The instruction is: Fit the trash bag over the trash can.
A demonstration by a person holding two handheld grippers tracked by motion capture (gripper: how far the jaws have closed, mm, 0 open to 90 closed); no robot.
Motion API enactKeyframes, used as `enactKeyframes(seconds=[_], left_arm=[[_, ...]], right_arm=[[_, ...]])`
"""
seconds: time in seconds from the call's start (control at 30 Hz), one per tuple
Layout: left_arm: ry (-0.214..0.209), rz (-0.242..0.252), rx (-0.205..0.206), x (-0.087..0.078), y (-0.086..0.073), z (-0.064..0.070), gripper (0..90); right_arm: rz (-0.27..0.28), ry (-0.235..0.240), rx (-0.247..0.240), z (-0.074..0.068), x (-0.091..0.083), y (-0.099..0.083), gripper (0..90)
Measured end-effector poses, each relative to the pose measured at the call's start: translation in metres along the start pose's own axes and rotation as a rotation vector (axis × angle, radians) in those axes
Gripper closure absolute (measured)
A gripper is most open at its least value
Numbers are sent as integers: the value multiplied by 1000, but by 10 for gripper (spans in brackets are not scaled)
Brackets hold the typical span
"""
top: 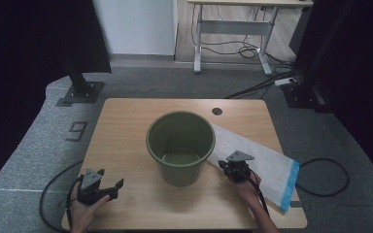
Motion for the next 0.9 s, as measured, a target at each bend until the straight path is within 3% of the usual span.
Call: enactKeyframes(seconds=[0.2, 0.3, 0.43, 0.57, 0.63, 0.7, 0.73, 0.77, 0.9], left_arm=[[-5, 15, -14, -1, 1, -2, 149], [-5, 15, -13, 0, 1, -2, 148], [-4, 13, -18, 1, 1, -3, 148], [-3, 8, -11, 2, 1, -2, 148], [-5, 11, -12, 2, 2, -2, 149], [-6, 14, -17, 2, 2, -3, 149], [-6, 14, -17, 2, 2, -3, 149], [-8, 13, -16, 2, 2, -2, 150], [-11, 11, -12, 4, 2, -1, 150]], right_arm=[[-22, -5, -13, -11, -26, -20, 889], [6, -17, -10, -10, -30, -19, 888], [30, -18, -3, -4, -14, -6, 886], [20, -21, -28, -6, 8, 8, 879], [4, -10, -38, -10, 15, 8, 824], [-18, -6, -46, -13, 19, 6, 691], [-18, -6, -46, -13, 19, 6, 691], [10, -1, -39, -13, 19, 7, 602], [44, 16, -8, -12, 19, 10, 521]])
Point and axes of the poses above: each handheld gripper's, and its own axes: x roughly forward along the jaws, y roughly out of its top, z roughly to its right, the point moved 1 cm from there along x, roughly forward along the jaws, and after that the axes turned 11 degrees about y, right-handed, at the moved point
